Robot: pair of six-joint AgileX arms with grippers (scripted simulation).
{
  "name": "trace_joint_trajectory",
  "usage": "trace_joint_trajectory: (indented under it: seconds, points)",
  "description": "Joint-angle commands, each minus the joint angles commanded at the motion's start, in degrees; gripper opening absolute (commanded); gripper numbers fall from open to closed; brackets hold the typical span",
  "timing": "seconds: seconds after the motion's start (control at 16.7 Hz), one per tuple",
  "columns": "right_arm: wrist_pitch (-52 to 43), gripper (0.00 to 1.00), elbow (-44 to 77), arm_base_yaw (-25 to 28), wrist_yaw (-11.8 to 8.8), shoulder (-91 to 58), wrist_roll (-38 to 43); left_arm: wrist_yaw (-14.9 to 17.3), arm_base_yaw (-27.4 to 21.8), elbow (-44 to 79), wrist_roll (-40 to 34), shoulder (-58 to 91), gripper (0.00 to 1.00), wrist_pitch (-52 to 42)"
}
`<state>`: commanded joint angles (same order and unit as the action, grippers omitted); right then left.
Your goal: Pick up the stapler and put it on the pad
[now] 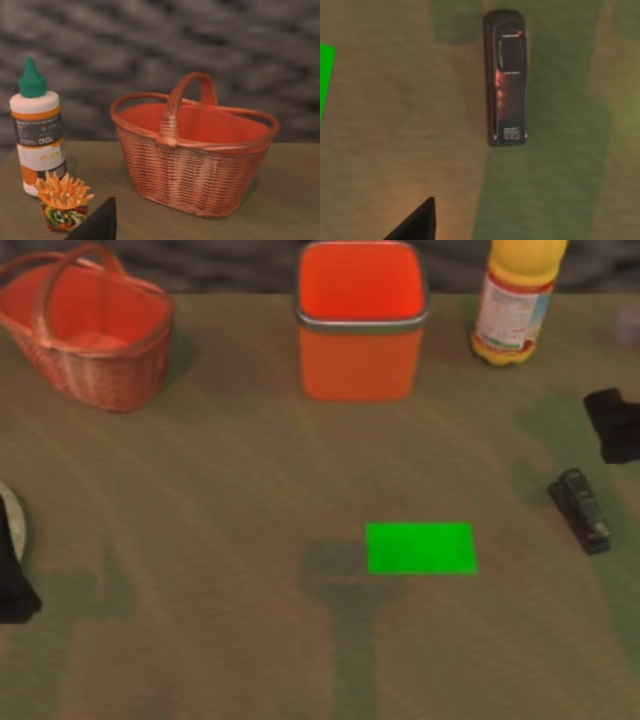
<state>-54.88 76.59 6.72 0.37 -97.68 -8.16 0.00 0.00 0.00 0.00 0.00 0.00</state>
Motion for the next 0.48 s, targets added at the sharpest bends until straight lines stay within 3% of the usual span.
trace_joint_trajectory:
  seconds: [0.48]
  points:
    - [-11.51, 1.0, 18.72, 1.62, -0.38, -21.11, -1.79, 0.0, 0.0, 0.0, 0.0, 0.0, 1.0, 0.0]
